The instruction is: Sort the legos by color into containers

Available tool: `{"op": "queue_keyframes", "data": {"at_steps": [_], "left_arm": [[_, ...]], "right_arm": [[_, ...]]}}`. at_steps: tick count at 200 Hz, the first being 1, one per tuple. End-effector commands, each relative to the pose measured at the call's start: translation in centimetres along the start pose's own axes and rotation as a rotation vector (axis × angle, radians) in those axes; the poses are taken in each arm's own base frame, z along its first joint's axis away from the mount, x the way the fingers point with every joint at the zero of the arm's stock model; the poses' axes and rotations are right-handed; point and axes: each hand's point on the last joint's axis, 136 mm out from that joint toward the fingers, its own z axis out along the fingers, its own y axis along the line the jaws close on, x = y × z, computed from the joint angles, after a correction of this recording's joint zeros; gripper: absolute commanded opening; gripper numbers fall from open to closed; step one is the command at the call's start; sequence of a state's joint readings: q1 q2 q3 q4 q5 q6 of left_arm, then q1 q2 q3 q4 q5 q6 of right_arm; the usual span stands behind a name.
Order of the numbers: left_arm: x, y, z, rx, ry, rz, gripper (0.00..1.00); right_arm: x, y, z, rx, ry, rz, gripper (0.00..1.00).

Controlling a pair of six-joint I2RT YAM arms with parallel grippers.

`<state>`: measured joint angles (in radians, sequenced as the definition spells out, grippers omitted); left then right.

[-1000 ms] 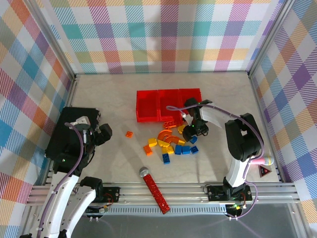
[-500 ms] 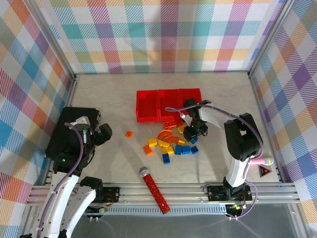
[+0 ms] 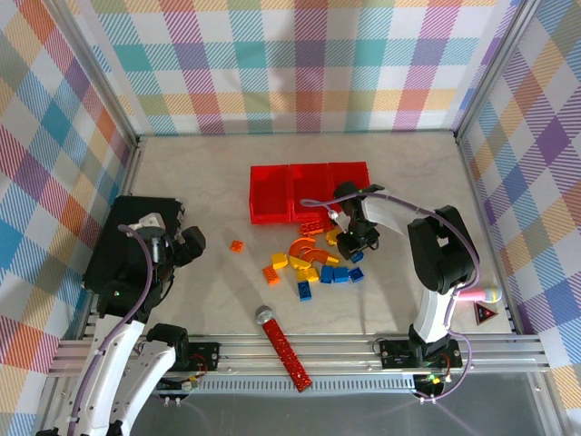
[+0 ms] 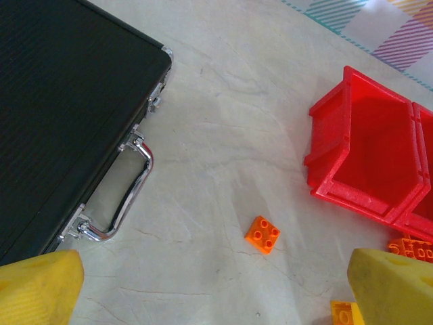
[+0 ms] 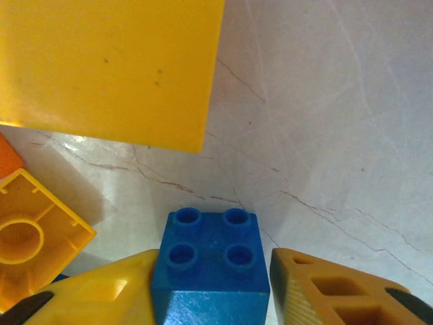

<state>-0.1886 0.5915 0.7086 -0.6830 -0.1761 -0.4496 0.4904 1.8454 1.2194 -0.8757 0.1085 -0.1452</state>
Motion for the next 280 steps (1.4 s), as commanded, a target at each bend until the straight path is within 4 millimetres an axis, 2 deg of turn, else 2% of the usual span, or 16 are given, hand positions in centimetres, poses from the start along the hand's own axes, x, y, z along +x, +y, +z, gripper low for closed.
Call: {"op": "queue_keyframes", "data": {"at_steps": [1, 38, 79, 107, 125, 148, 161, 208, 229, 251, 280], "left_arm": [[1.1, 0.5, 0.2, -0.018, 0.033, 0.007, 1.00], [1.0, 0.5, 0.2, -0.019, 0.032, 0.005, 1.00], [1.1, 0.5, 0.4, -0.019, 0.039, 0.006, 1.00], [1.2, 0.4, 0.4, -0.017, 0.042, 0.008, 1.00], [1.2, 0.3, 0.4, -0.014, 0.043, 0.007, 1.00], [1.2, 0.3, 0.4, -0.011, 0.047, 0.006, 1.00], [1.3, 0.1, 0.4, -0.003, 0.051, 0.005, 1.00], [1.3, -0.2, 0.0, 0.015, 0.060, 0.004, 1.00], [1.2, -0.3, -0.2, 0.022, 0.060, 0.007, 1.00], [1.3, -0.3, -0.2, 0.024, 0.062, 0.007, 1.00], [1.4, -0.4, 0.1, 0.026, 0.066, 0.007, 1.00]], "right_arm": [[-0.3, 0.0, -0.2, 0.009, 0.006, -0.008, 0.40], [-0.1, 0.0, -1.3, 0.011, 0.000, 0.021, 0.32], [-1.2, -0.1, -5.3, 0.017, -0.091, 0.084, 0.29], [-3.1, -0.8, -9.5, 0.046, -0.216, 0.125, 0.28], [-5.0, -1.2, -12.4, 0.053, -0.311, 0.152, 0.28], [-7.9, -1.7, -14.4, 0.058, -0.388, 0.160, 0.30], [-9.5, -2.3, -14.7, 0.060, -0.407, 0.163, 0.30], [-14.3, -5.7, -13.4, 0.062, -0.404, 0.228, 0.29], [-15.2, -7.5, -13.1, 0.053, -0.406, 0.290, 0.29], [-15.1, -9.3, -12.4, 0.048, -0.398, 0.355, 0.29], [-15.4, -10.1, -10.9, 0.012, -0.386, 0.371, 0.29]]}}
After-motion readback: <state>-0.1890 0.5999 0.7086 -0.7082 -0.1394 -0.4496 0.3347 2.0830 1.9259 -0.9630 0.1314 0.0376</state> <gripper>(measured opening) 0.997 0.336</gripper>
